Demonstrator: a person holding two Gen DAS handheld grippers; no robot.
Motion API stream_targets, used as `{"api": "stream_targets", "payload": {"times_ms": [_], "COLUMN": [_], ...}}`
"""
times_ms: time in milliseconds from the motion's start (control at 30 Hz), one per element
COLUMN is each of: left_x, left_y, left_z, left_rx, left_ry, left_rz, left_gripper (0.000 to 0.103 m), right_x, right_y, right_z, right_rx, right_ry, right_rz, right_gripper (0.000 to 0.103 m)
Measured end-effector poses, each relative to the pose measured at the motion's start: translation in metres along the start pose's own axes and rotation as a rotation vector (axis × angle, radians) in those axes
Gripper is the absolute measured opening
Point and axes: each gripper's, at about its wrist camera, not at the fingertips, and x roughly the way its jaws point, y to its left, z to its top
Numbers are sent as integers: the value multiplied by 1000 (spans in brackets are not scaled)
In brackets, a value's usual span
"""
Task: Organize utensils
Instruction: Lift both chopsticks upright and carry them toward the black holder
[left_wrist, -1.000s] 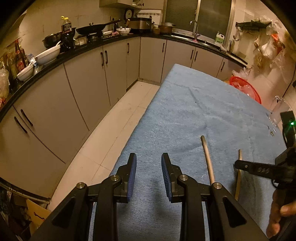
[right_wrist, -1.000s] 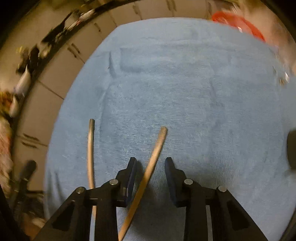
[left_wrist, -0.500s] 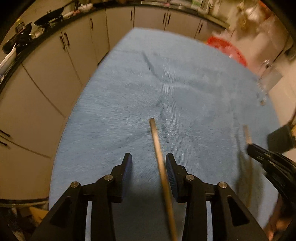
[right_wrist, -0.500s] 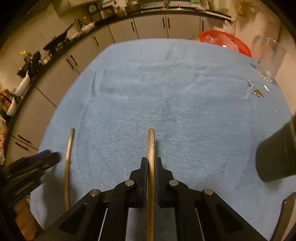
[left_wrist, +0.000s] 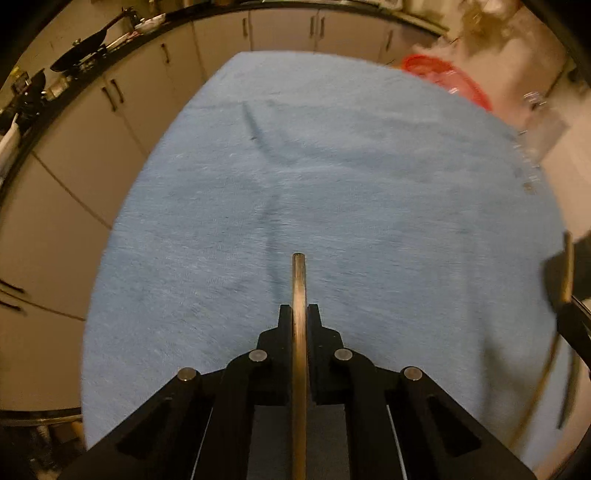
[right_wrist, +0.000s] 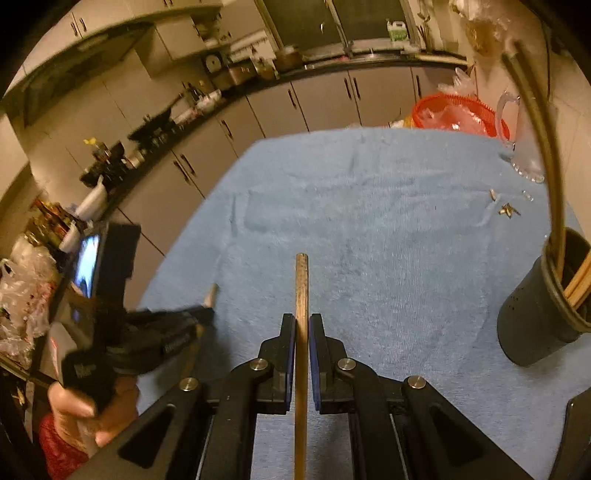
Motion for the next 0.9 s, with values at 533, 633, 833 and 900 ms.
{"api": "stream_targets", "payload": {"times_ms": [533, 633, 833, 900], "left_x": [-162, -166, -181, -185], "left_y": [-10, -12, -13, -17], "left_z": [-25, -27, -27, -28], "left_rx": [-11, -8, 7, 13], "left_ry": [-479, -489, -500, -504], "left_rz": [-107, -102, -106, -109], "left_gripper": [7, 7, 7, 7], "right_x": [-121, -128, -141, -145], "right_y": [15, 13, 7, 4], "right_z": [-10, -10, -10, -10], "right_rx": [-41, -33, -24, -20], "right_ry": [-422, -437, -471, -478], "right_rz": [1, 1, -8, -8], "right_gripper": [8, 8, 8, 8]}}
